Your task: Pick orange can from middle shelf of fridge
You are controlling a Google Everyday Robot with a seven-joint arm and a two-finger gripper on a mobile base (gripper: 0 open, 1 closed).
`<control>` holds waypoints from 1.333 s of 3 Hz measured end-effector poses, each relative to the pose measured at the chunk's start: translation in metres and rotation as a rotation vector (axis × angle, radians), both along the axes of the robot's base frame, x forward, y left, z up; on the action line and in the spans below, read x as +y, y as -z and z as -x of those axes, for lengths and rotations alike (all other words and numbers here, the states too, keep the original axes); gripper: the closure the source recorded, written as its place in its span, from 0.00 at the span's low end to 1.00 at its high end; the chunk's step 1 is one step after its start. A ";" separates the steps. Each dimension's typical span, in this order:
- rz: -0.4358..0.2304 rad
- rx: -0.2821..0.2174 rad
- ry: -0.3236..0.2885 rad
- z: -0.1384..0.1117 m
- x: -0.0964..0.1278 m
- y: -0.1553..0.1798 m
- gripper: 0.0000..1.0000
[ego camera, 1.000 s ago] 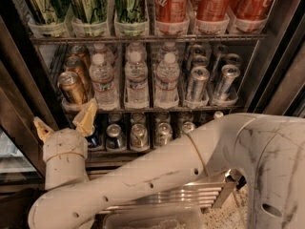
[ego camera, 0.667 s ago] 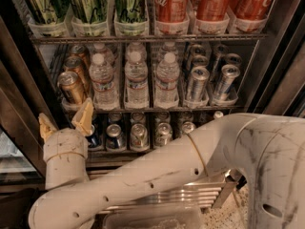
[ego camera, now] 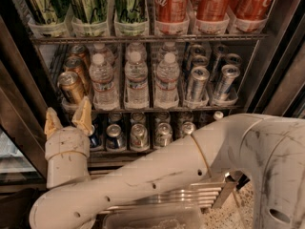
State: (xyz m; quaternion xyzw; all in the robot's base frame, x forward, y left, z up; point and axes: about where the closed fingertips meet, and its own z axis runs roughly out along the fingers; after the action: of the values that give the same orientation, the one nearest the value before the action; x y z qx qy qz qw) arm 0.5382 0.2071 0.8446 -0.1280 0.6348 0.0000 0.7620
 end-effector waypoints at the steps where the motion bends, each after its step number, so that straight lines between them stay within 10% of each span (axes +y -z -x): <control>1: -0.005 0.020 -0.013 -0.003 0.002 0.002 0.31; 4: 0.010 0.039 -0.028 -0.033 0.006 0.000 0.32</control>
Offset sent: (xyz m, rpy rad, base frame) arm 0.0145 0.0017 -0.0032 0.0133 0.0563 0.0230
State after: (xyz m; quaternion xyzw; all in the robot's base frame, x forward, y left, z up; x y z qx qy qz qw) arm 0.5709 0.2130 0.8441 -0.1404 0.6476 0.0101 0.7489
